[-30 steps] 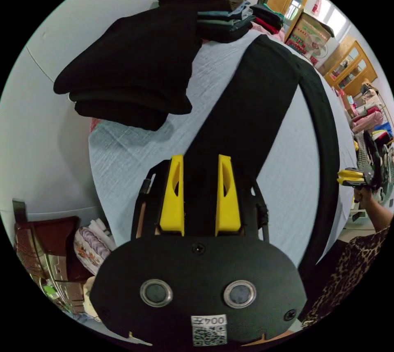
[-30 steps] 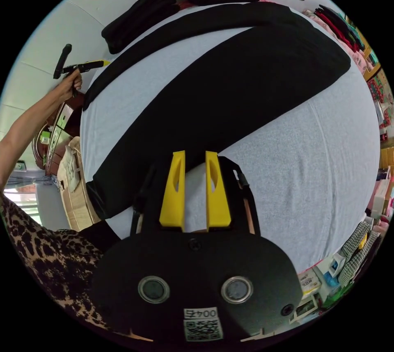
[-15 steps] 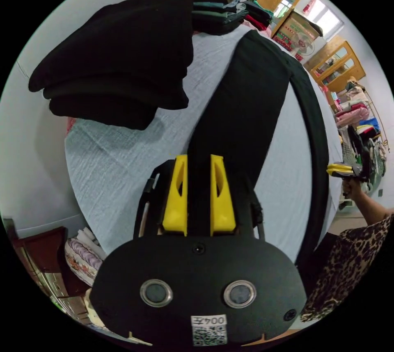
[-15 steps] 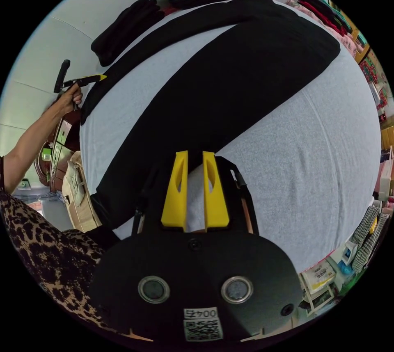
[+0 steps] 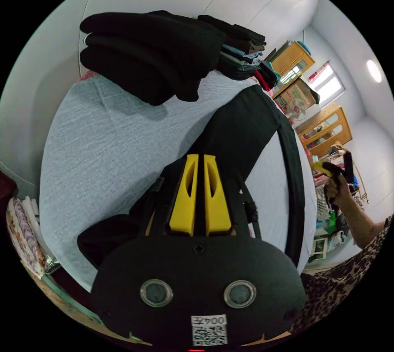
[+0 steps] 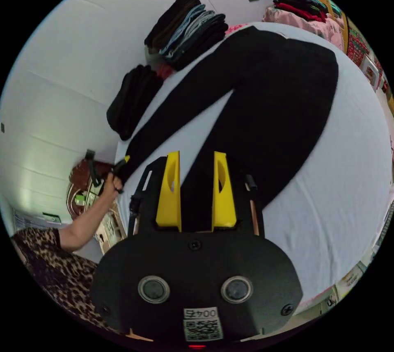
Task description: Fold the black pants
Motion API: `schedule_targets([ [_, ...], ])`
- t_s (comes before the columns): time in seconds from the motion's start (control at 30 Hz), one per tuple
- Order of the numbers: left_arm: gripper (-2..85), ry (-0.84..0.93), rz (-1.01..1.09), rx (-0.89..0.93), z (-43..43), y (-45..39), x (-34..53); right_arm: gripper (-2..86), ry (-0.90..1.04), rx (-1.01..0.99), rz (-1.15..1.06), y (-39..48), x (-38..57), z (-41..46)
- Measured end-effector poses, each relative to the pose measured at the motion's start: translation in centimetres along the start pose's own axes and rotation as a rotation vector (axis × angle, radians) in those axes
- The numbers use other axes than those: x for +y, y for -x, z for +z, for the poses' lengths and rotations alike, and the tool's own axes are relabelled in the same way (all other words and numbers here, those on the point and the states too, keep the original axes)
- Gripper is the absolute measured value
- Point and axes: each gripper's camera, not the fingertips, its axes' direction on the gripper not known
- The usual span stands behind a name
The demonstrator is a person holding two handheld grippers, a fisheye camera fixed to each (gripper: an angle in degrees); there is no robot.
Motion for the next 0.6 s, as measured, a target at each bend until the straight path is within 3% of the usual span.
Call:
schedule_targets([
  [0.1,1.2,0.0,-0.035,0.066,0.7,1.6,0.8,12.7,-0.044,-0.038,0.012,-0.6,-7.6,1.8],
  [0.27,1.2,0.003,-0.006,-0.01,1.6,0.3,1.7,12.8,-0.091,0.029,-0.03,-0.2,-20.2,7.9],
  [0.6,1.6,0.003,-0.006,-0.029,2.8,0.2,2.3,15.7,-0.018,0.156,-0.061,1.0,-30.6,20.8],
])
